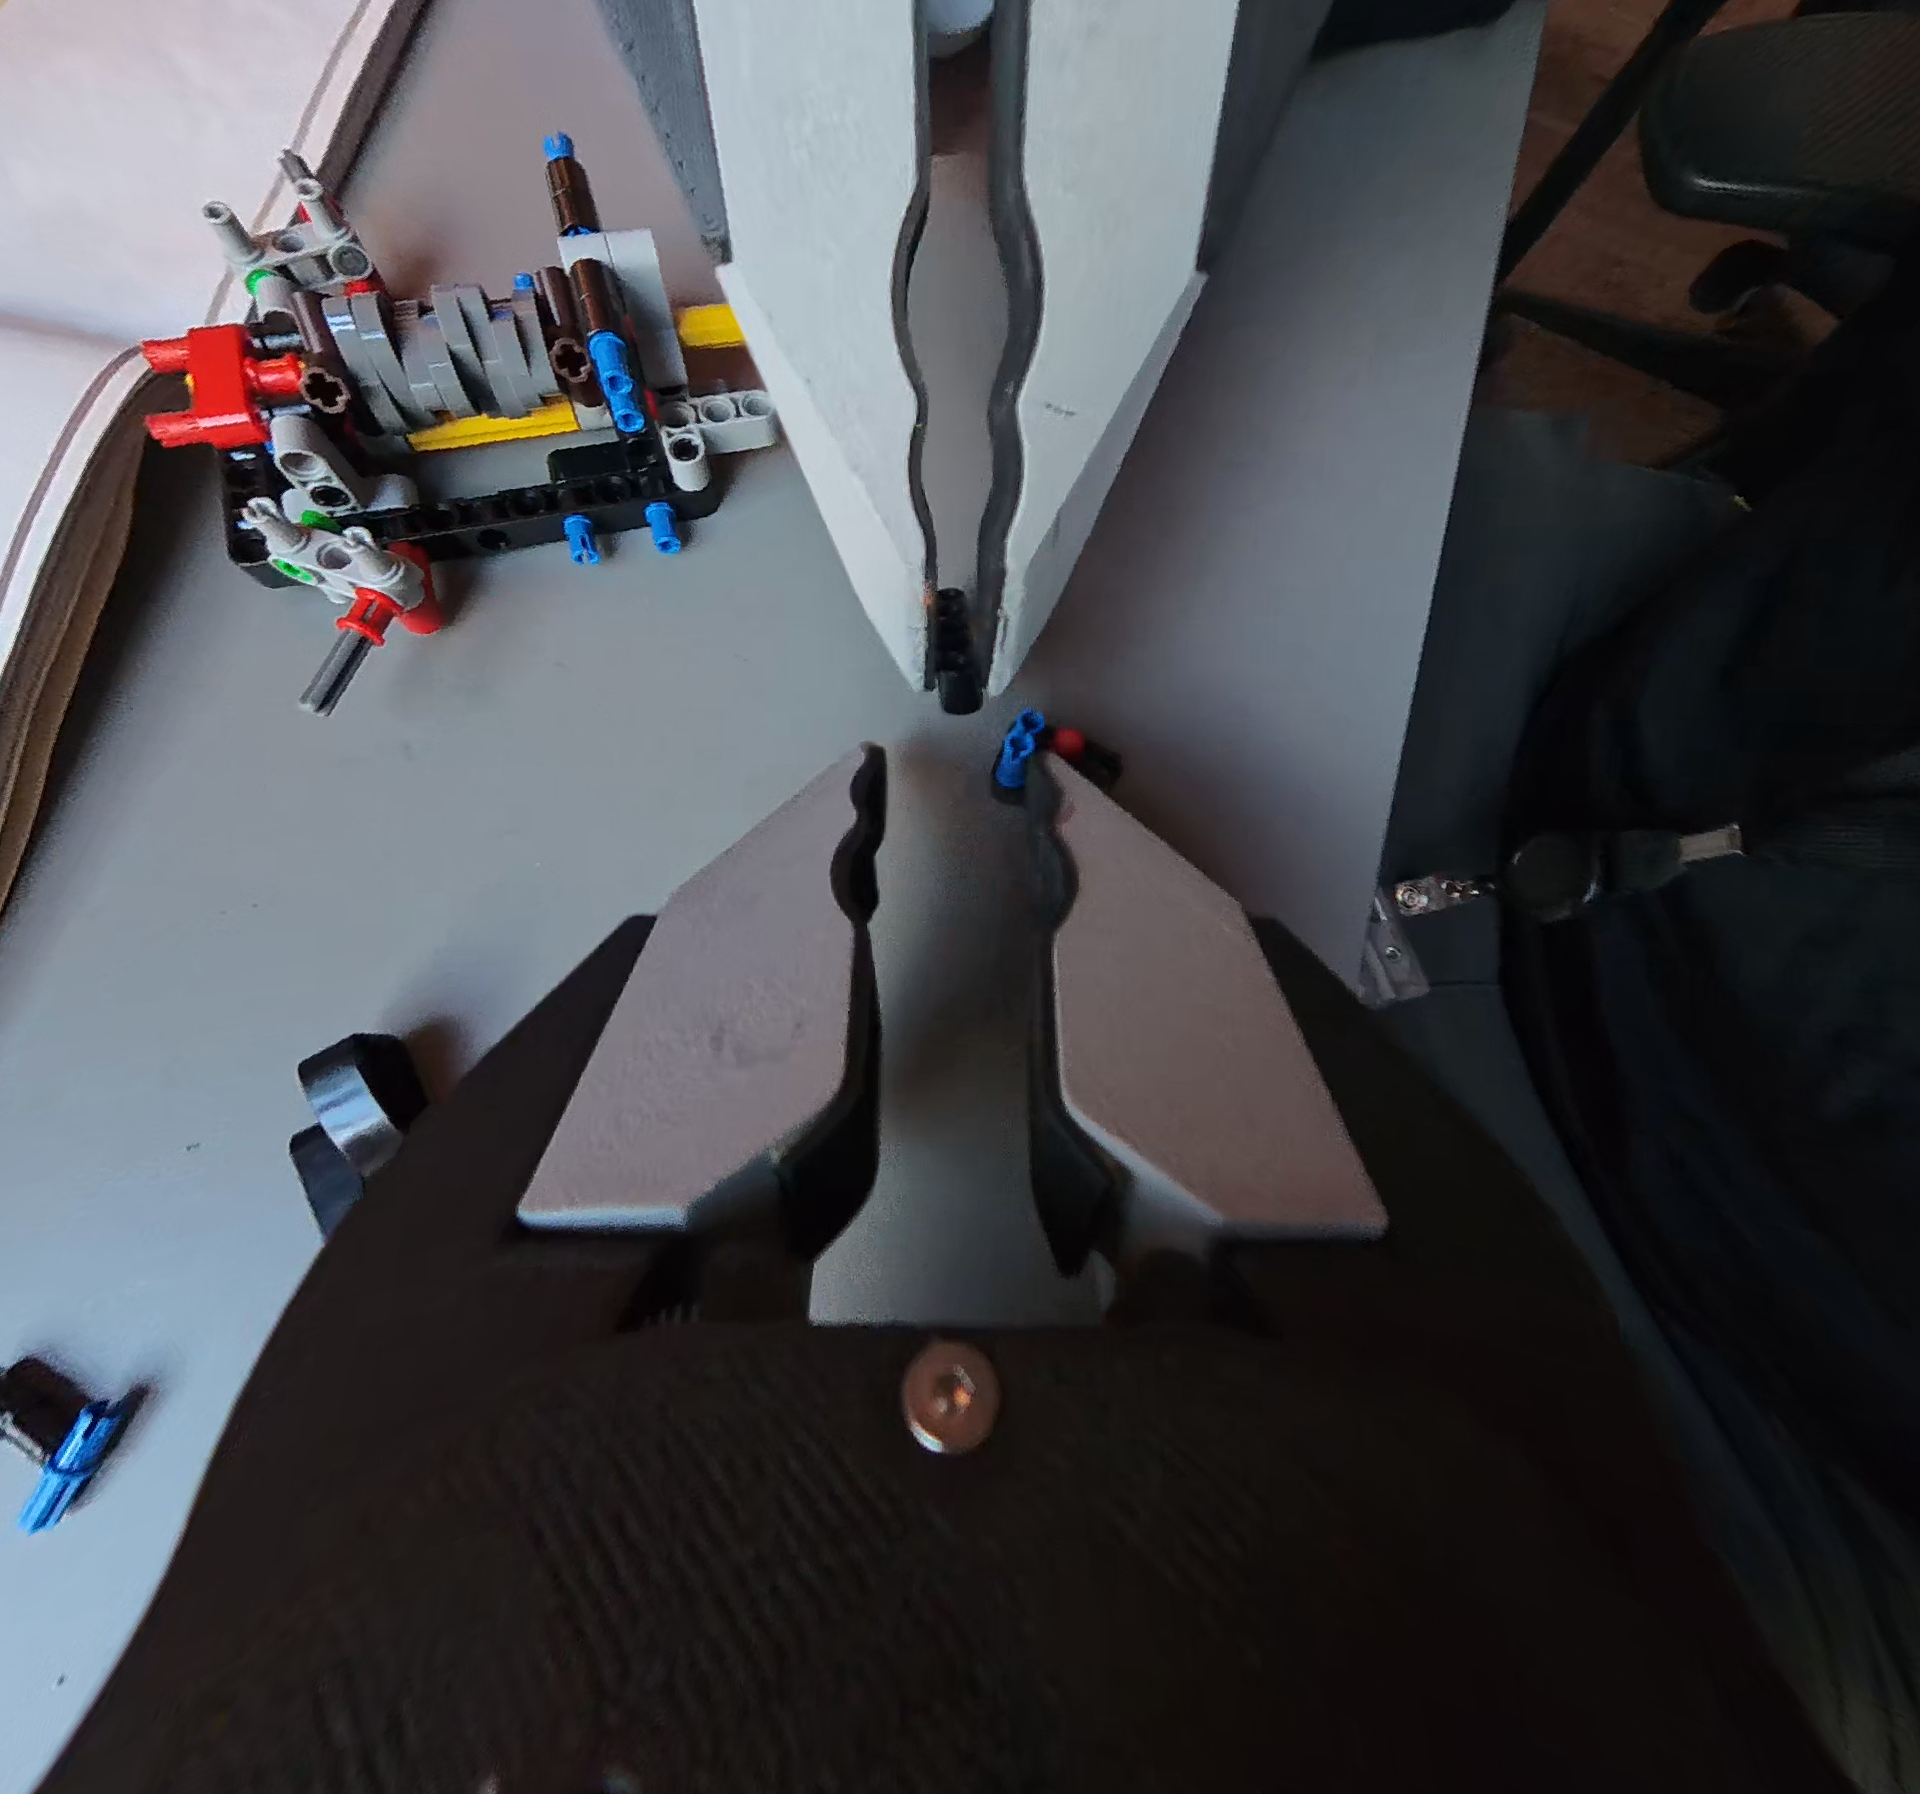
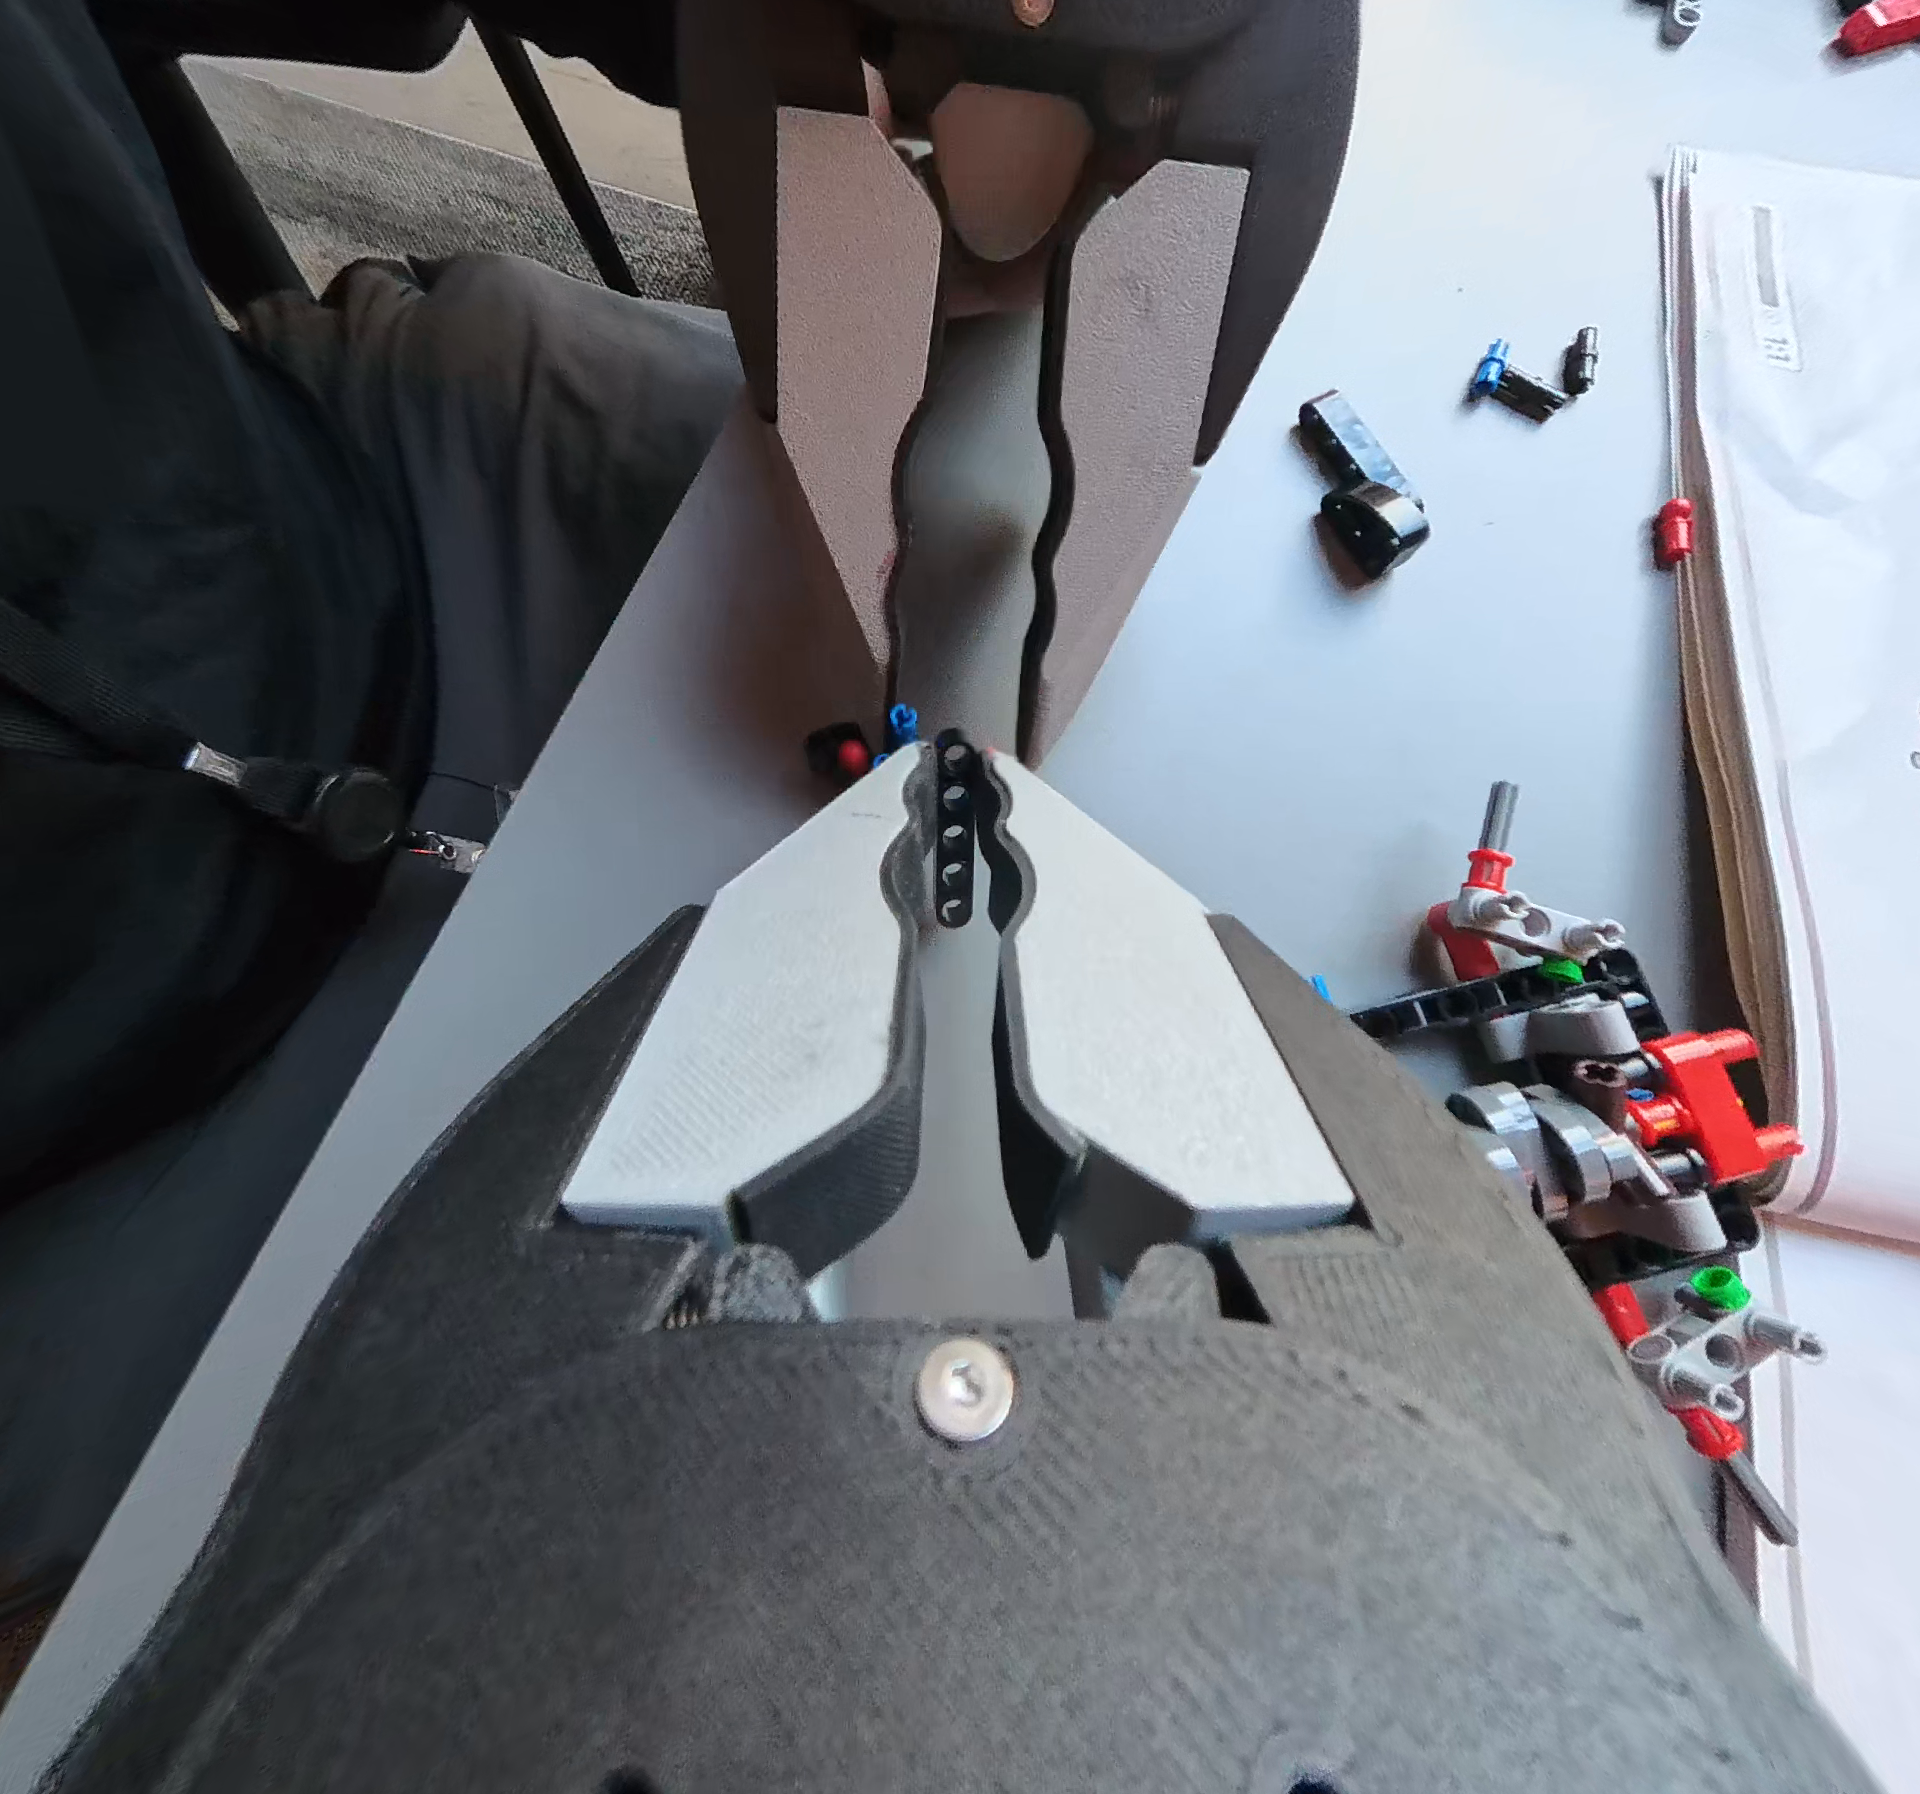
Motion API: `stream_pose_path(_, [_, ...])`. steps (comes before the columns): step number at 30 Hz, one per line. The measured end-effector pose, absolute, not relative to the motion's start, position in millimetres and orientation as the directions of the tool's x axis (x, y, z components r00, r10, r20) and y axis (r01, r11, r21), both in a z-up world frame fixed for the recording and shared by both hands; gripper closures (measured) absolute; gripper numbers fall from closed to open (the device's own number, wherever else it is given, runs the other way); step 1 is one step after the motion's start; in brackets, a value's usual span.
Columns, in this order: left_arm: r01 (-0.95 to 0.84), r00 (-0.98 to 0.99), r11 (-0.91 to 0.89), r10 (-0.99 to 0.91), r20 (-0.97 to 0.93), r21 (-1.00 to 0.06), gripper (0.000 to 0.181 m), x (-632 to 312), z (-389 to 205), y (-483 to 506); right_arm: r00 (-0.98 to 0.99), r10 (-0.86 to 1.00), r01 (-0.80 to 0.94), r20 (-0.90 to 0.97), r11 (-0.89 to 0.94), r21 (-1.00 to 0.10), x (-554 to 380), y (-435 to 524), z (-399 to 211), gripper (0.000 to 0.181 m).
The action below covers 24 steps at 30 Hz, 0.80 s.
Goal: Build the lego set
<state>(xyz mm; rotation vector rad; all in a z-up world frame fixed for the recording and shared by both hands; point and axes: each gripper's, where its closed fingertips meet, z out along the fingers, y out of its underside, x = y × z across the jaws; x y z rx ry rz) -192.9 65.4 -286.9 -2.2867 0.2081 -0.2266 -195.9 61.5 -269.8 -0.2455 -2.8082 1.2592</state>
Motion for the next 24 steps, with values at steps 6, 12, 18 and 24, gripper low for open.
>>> stream_pose_path(6, [-0.082,0.966,-0.664,-0.237,0.104,-0.743,0.177,-190.2,-288.2,61.8,-0.984,0.178,0.116,0.008,0.671,-0.732,-193.3,59.6,-269.6,0.176])
stream_pose_path(12, [-0.029,0.973,-0.668,-0.189,0.132,-0.743,0.17,-198.2,-287.2,65.7,-0.965,0.261,0.186,-0.007,0.666,-0.722,-200.9,68.5,-272.9,0.177])
stream_pose_path(18, [-0.015,0.968,-0.664,-0.198,0.156,-0.748,0.169,-198.8,-285.1,58.8,-0.967,0.254,0.165,0.003,0.64,-0.751,-194.8,60.0,-261.9,0.177])
stream_pose_path(24, [-0.039,0.967,-0.69,-0.209,0.147,-0.723,0.167,-196.5,-291.3,59.5,-0.963,0.27,0.2,-0.008,0.694,-0.691,-193.4,66.6,-278.8,0.177])
